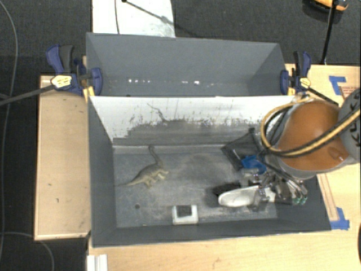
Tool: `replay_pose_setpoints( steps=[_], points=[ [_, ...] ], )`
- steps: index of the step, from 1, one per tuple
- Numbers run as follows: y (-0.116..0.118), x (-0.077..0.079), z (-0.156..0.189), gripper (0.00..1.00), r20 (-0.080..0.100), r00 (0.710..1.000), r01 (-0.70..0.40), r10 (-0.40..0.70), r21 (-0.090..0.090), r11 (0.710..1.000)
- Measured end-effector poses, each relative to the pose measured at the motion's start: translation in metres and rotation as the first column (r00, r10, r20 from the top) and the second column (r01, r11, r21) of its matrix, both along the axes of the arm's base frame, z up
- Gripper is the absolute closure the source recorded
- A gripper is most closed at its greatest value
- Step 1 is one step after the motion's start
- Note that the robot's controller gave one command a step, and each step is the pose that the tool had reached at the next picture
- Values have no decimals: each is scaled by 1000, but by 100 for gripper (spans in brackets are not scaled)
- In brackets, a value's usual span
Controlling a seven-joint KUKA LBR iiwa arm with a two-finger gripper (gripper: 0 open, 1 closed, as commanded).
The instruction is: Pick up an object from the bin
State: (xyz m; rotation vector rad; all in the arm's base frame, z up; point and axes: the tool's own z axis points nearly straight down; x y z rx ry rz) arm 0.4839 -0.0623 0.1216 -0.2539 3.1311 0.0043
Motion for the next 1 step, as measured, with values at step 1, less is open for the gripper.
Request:
replay_pose_setpoints(
  steps=[1],
  points=[
    [0,2,18,100,7,1000,1,-1,-1,1000]
  ],
)
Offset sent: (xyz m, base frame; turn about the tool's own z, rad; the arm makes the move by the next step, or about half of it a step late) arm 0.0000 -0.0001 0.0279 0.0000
